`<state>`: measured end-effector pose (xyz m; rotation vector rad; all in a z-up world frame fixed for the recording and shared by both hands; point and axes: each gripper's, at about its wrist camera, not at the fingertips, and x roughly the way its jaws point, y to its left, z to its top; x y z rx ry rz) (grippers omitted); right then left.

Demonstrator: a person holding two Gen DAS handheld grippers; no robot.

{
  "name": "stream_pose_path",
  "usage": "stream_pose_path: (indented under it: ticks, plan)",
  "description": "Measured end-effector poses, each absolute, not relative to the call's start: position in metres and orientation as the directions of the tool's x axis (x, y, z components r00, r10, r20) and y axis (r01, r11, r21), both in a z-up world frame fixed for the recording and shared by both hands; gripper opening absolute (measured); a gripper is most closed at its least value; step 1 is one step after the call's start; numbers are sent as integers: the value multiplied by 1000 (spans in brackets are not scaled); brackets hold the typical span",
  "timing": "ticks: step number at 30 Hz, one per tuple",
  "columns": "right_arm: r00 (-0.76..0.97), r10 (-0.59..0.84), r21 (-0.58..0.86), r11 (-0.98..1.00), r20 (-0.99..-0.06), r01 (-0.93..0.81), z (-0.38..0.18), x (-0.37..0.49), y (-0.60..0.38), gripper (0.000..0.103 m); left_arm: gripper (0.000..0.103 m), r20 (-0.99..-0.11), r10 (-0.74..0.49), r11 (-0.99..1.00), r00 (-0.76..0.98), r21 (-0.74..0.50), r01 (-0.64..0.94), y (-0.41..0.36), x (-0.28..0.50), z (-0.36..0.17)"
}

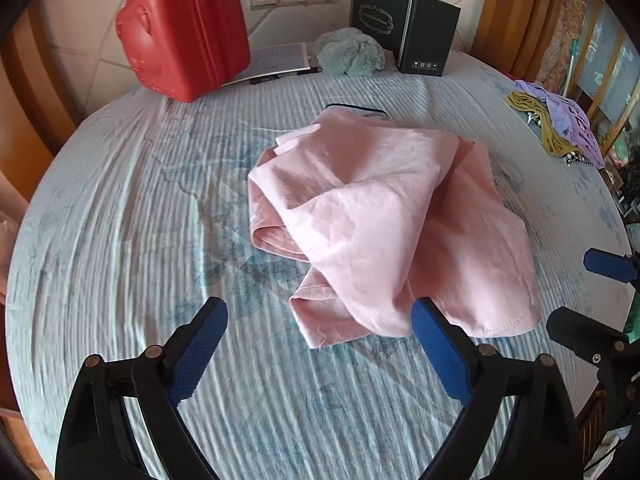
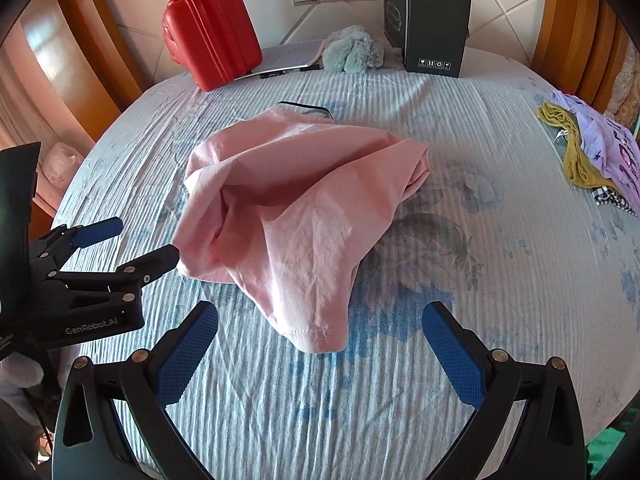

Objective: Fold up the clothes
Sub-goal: 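Grasp the pink T-shirt edge with the left tool while the right tool grasps another edge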

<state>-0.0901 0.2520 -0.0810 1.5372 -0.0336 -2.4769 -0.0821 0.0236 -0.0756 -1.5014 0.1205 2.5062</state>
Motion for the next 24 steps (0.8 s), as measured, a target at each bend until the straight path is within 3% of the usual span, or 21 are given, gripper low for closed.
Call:
stream_pose_path:
  ticks: [1,2,3,5,7,8,9,10,15,16,17,18,19,20,24]
  plan:
    - [-418,-202,139,-974,-886,177,-86,-94,251,99,71,-882,161,-971,-444,-60,-232,25,-88,-80]
    - [-409,-202,141,-975,-890,174,-91,-99,251,91,57,-886,176,-968,-429,-78,-237,27,-94,-85]
    - [-396,-206,149,-974,-895,170,-96,-103,250,78,52,-891,187,-967,-414,-92,-238,29,-99,-90]
    - [-364,-225,174,-970,-904,168,-109,-111,249,64,24,-900,203,-965,-385,-117,-234,31,-108,-100]
    - [-322,-251,204,-964,-913,173,-123,-116,246,56,7,-902,206,-965,-380,-122,-234,32,-110,-101]
    - [-305,-269,223,-959,-914,177,-128,-118,245,42,6,-902,206,-964,-380,-122,-235,31,-111,-100]
    - [-296,-291,245,-952,-910,182,-131,-119,245,25,5,-902,206,-964,-380,-122,-235,31,-112,-100]
    - [-293,-306,261,-948,-906,183,-131,-118,246,21,5,-901,208,-964,-381,-124,-234,29,-111,-97]
    - [-321,-309,278,-951,-895,138,-117,-109,269,20,8,-899,229,-959,-374,-142,-245,10,-105,-82]
    - [-329,-306,283,-952,-893,116,-112,-108,278,24,15,-898,238,-958,-370,-153,-244,6,-107,-78]
    - [-338,-300,284,-954,-892,95,-107,-108,287,47,31,-896,246,-957,-369,-165,-237,2,-108,-74]
    - [-354,-289,280,-957,-889,78,-101,-109,294,74,41,-889,256,-956,-380,-175,-234,-1,-111,-69]
    - [-378,-280,275,-959,-883,68,-95,-111,302,78,56,-878,266,-955,-399,-183,-234,-4,-115,-63]
    - [-397,-273,271,-961,-876,61,-88,-114,309,78,60,-868,264,-956,-420,-179,-231,-6,-119,-59]
    - [-435,-281,288,-956,-855,52,-79,-143,324,77,61,-868,230,-967,-440,-151,-206,-6,-144,-63]
